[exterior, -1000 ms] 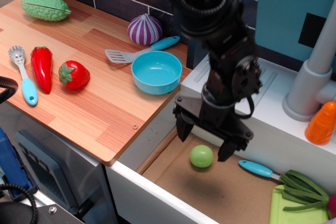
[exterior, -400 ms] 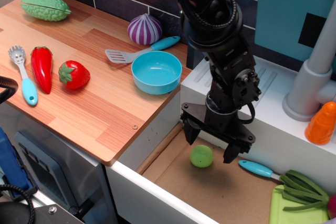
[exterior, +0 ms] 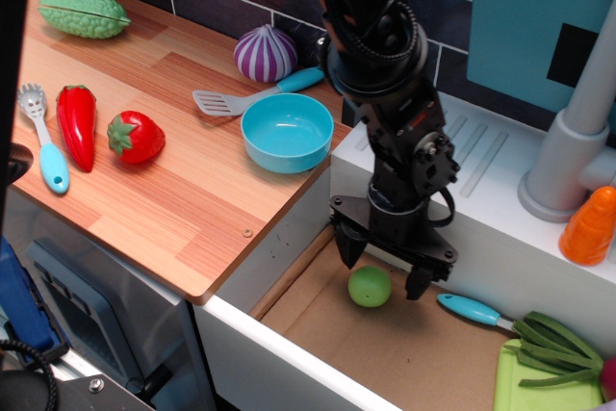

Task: Put pear in bowl

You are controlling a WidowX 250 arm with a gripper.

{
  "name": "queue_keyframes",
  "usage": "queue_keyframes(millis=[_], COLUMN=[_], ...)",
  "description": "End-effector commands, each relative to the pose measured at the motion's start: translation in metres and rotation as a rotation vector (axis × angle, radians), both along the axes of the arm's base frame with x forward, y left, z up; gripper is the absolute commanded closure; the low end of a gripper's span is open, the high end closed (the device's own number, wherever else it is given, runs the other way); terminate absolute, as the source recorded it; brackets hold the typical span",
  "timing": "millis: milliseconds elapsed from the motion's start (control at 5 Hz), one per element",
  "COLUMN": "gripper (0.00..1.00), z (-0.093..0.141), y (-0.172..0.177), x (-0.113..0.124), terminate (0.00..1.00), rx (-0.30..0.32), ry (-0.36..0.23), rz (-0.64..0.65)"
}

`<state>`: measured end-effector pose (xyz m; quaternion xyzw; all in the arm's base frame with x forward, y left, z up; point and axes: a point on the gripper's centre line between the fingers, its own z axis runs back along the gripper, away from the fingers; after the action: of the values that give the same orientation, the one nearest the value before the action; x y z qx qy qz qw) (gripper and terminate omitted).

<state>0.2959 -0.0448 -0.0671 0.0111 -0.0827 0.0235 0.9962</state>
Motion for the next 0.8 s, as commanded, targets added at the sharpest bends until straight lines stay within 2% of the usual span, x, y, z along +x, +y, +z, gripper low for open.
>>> queue_keyframes(millis=[0, 200, 400, 600], gripper=[0.0, 0.0, 1.0, 1.0], z=[-0.0001, -0.0049, -0.0083, -0.0092], y=[0.0094, 0.0137, 0.015, 0.0136], x=[0.0045, 0.001, 0.0, 0.0008], terminate=[0.0, 0.0, 0.0, 0.0], rx=[-0.004, 0.0, 0.007, 0.015], ry=[-0.028, -0.034, -0.039, -0.046], rz=[-0.017, -0.028, -0.033, -0.026])
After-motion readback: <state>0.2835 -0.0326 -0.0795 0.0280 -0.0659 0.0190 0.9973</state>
